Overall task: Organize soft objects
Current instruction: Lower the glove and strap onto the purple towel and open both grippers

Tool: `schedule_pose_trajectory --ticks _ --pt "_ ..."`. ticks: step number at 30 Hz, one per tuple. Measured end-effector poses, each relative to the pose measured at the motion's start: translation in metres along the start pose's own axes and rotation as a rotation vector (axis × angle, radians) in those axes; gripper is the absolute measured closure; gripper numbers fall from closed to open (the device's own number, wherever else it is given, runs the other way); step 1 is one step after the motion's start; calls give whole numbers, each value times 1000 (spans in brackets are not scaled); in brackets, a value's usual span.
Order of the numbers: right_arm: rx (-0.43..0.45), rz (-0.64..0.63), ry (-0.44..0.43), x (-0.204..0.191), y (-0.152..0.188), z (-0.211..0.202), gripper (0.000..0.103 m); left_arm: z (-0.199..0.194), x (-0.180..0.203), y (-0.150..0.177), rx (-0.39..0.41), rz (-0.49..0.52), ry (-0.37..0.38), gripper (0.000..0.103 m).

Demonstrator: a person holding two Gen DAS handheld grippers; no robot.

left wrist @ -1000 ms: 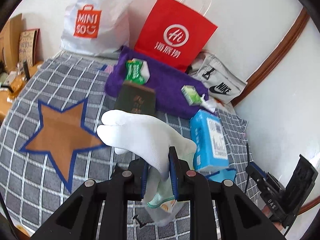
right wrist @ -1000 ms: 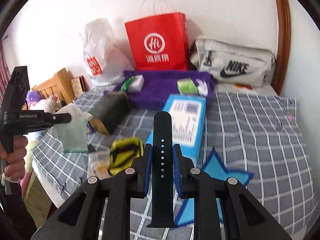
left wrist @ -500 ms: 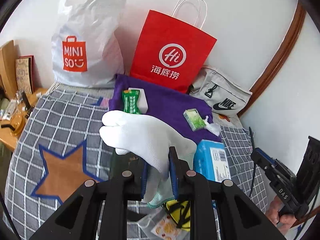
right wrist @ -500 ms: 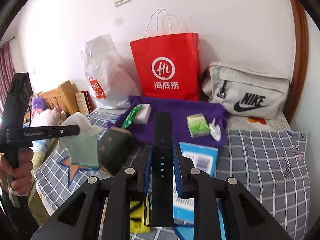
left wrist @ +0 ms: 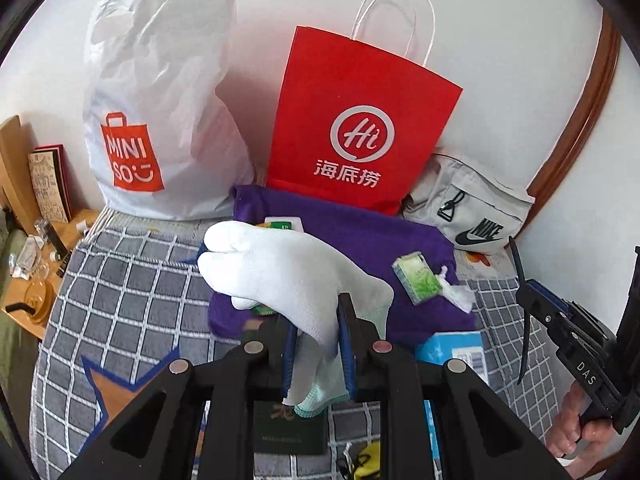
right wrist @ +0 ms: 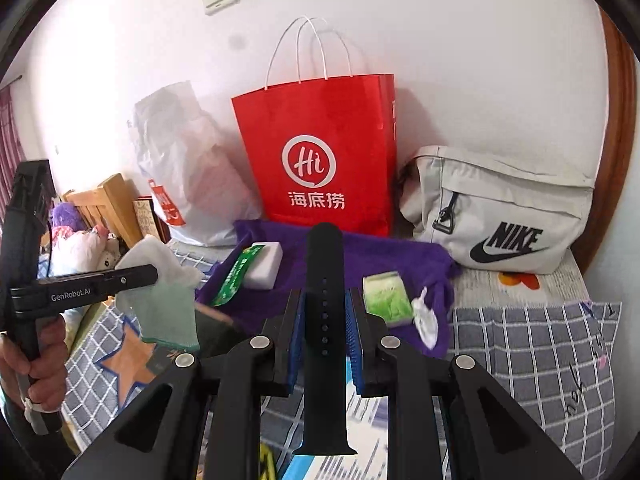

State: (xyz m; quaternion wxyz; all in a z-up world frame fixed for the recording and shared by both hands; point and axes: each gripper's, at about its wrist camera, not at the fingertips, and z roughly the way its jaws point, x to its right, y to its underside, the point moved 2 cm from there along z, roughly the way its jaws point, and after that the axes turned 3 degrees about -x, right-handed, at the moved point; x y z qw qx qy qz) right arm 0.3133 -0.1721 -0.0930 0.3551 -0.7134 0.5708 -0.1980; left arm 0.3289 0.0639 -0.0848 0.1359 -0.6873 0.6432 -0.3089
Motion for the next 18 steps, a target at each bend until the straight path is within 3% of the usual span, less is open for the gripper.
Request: schedule_pose_trajectory --ticks 18 --pt "-64 42 -20 29 -38 81 83 60 -2 -49 -27 -2 -34 85"
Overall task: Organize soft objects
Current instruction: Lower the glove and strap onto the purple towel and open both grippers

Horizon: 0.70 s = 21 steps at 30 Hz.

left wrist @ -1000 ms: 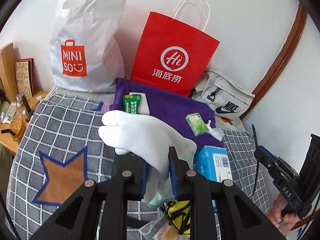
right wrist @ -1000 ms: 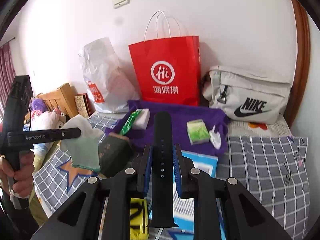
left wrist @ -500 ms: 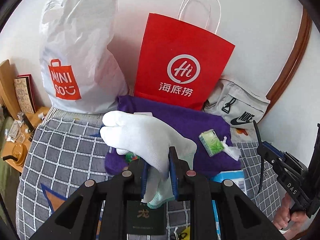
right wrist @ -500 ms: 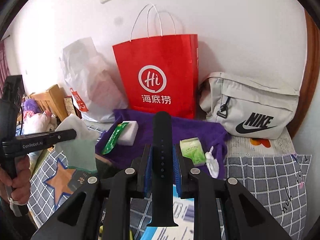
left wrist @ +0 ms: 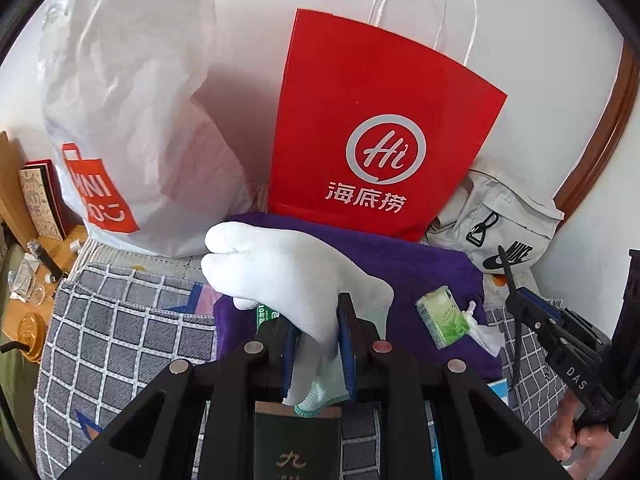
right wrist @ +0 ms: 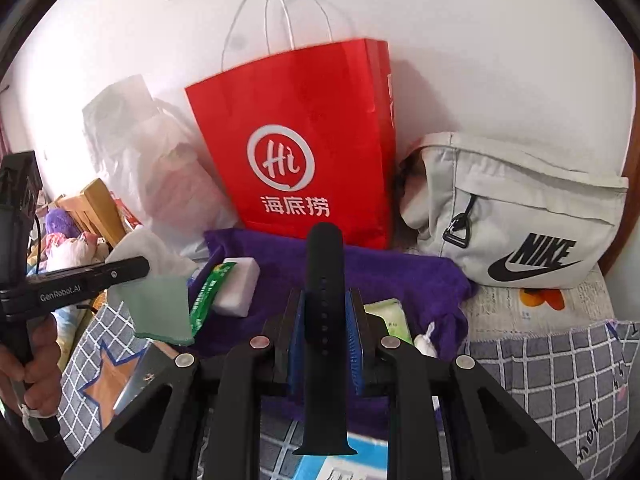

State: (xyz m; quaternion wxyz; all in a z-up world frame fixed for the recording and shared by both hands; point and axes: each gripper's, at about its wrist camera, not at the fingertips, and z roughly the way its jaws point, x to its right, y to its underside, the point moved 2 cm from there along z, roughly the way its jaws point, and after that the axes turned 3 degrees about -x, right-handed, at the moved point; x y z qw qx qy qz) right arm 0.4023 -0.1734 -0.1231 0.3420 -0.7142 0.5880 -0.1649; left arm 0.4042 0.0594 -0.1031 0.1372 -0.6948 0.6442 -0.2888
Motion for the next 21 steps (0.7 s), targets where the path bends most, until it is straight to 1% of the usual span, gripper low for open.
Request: schedule_pose_trajectory --ticks 7,9,12,15,18,21 --pt "-40 33 -65 13 8 41 83 38 9 -5 -45 12 14 85" --pt "-71 16 -62 12 10 54 83 47 9 -5 -57 8 20 85" --pt "-81 -12 -31 11 13 63 83 64 11 -4 -90 18 25 85" --pt "-115 -9 -48 13 15 73 83 73 11 -2 -111 25 41 85" --pt "-141 -11 -47 14 18 81 83 82 11 1 -145 29 59 85" --pt "-173 -2 -49 14 21 88 83 88 11 4 -167 38 40 85"
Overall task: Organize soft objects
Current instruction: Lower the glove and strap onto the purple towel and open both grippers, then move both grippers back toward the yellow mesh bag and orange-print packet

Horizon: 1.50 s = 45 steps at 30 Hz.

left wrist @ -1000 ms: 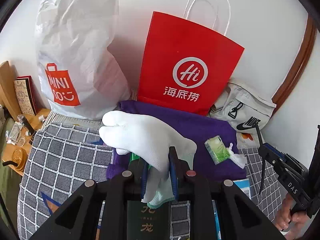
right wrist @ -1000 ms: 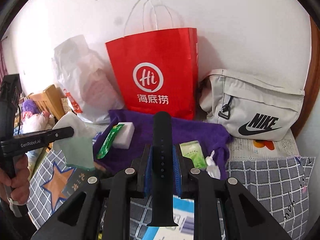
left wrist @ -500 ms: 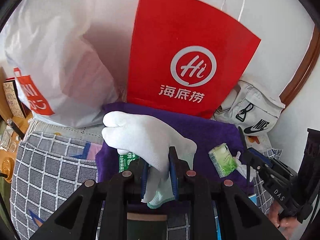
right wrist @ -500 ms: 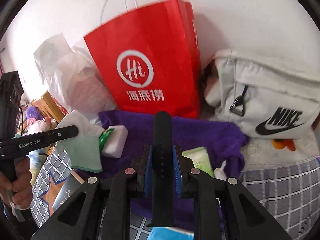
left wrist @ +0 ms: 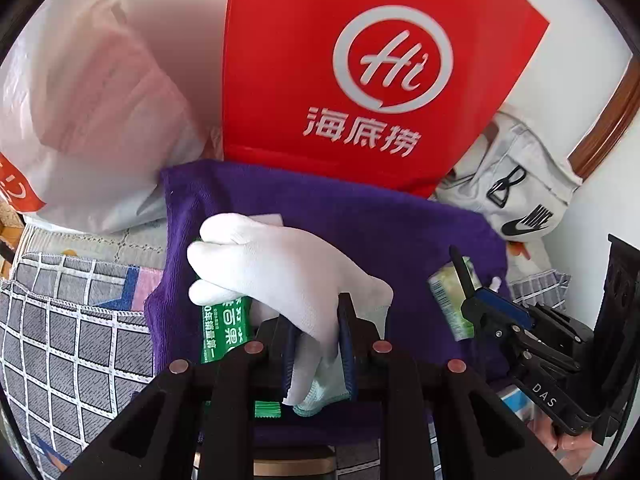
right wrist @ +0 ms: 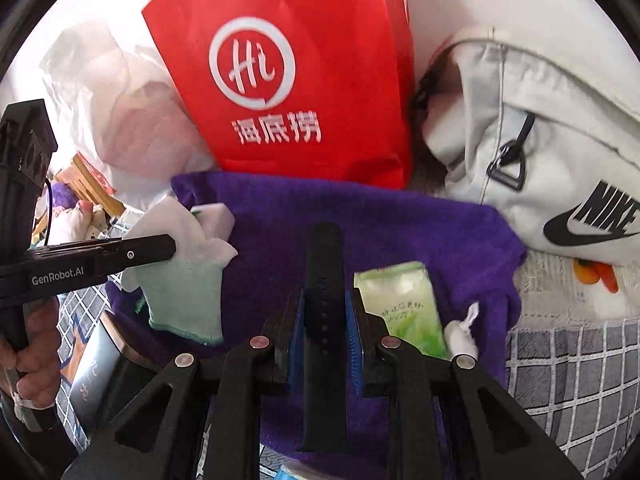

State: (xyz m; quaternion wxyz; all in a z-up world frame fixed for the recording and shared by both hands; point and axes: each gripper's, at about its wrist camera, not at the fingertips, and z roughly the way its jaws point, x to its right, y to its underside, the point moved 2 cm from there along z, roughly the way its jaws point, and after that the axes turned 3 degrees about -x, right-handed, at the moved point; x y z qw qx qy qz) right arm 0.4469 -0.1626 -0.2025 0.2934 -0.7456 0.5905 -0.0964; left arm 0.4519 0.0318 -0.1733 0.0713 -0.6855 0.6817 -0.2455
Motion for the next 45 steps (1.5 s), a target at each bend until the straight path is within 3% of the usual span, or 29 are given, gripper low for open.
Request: schedule_pose_trajectory --ticks 21,24,25,26,28,30,34,41,45 --pt "-13 11 33 -1 2 6 82 14 10 4 -30 40 -27 81" --pt "-21 17 21 -2 1 8 72 14 10 4 -38 40 -45 70" --pt "-22 17 22 -2 1 8 68 13 10 3 -38 37 -48 62" --pt "-19 18 27 -2 1 7 68 11 10 3 -33 35 -49 52" --pt "-10 14 38 -3 0 3 68 5 9 3 -17 35 -62 46" --pt "4 10 38 -5 -1 -4 66 0 10 4 -7 42 -74 46" --pt "36 9 44 -11 -1 -20 43 -13 14 5 10 49 -98 46" --pt "68 42 37 -21 7 -50 42 -45 12 10 89 22 -135 46" --pt "73 53 15 -27 23 -75 42 -56 12 30 69 34 -142 46"
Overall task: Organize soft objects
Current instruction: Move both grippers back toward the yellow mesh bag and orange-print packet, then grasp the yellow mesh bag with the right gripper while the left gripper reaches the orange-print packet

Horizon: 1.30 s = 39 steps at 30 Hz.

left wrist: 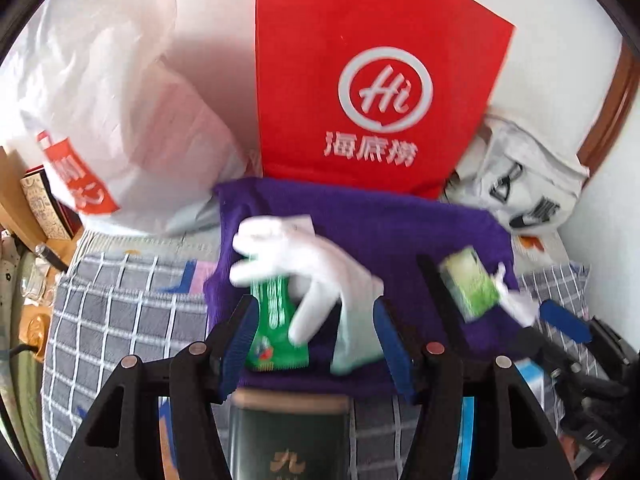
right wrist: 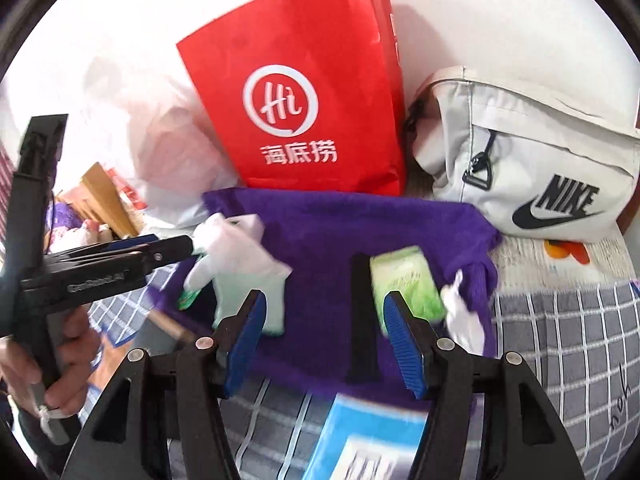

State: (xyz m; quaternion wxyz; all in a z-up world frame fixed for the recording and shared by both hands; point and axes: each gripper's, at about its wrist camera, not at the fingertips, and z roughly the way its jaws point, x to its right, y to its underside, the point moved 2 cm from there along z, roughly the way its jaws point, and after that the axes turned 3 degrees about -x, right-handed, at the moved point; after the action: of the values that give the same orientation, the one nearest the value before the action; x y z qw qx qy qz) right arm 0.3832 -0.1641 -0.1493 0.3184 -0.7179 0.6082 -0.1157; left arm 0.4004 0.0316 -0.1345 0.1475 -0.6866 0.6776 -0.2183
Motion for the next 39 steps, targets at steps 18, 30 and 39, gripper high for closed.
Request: schedule_pose_trajectory --ticks 18,30,39 --pt "-79 -45 -10 -58 159 -68 29 -90 -47 144 38 -66 29 46" --pt "-163 -20 9 -69 212 -31 25 -77 -68 191 -12 -122 83 42" --pt "-203 -136 70 -89 211 0 23 -63 -73 200 -26 -154 141 42"
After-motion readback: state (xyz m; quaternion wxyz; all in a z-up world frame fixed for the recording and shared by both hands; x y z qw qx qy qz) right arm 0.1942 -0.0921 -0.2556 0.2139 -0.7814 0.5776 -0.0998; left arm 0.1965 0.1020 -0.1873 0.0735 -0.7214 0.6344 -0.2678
